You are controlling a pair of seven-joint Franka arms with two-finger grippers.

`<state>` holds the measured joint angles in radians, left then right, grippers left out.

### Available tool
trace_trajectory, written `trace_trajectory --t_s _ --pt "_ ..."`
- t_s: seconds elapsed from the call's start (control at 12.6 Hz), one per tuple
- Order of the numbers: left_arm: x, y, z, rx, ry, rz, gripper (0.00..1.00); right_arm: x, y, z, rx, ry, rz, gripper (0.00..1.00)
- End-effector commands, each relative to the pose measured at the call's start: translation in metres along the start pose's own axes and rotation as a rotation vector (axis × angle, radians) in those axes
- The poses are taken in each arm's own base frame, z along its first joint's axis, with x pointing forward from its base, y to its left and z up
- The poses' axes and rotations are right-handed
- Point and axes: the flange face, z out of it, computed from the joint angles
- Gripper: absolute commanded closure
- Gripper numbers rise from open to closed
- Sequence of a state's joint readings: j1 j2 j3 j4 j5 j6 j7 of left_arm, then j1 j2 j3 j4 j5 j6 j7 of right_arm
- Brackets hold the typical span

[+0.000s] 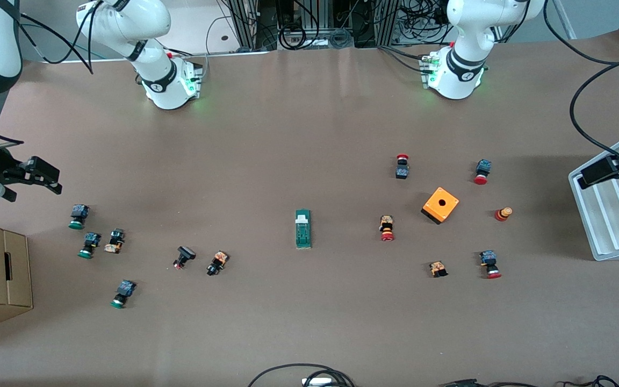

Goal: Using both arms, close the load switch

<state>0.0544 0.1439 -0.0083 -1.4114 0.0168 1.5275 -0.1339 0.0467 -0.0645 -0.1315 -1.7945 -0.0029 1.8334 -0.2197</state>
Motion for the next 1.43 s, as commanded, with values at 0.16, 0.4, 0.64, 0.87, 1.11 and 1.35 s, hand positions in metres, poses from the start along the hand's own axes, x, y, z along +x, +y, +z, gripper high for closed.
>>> trace_trajectory --t_s 0.16,0.4,0.64,0.87,1.11,1.35 --pt "0.000 0.005 0.001 -0.003 -0.008 0.014 0.00 0.003 0.000 -0.004 -0.024 0.011 -0.016 0.00" --pt "-0.003 0.011 -0.001 -0.005 -0.006 0.025 0.00 0.003 0.001 -0.003 -0.024 0.011 -0.015 0.00" --pt "-0.003 0.008 0.005 -0.009 -0.036 0.026 0.00 0.003 0.001 -0.003 -0.022 0.010 -0.015 0.00" --pt "-0.002 0.024 0.006 -0.002 -0.020 0.054 0.00 0.003 0.001 -0.003 -0.022 0.010 -0.015 0.00" --pt "0.002 0.031 -0.003 -0.031 0.040 0.059 0.00 0.003 0.001 -0.003 -0.022 0.010 -0.015 0.00" --pt "-0.012 0.059 -0.014 -0.057 0.040 0.112 0.00 0.003 0.001 -0.003 -0.022 0.010 -0.015 0.00"
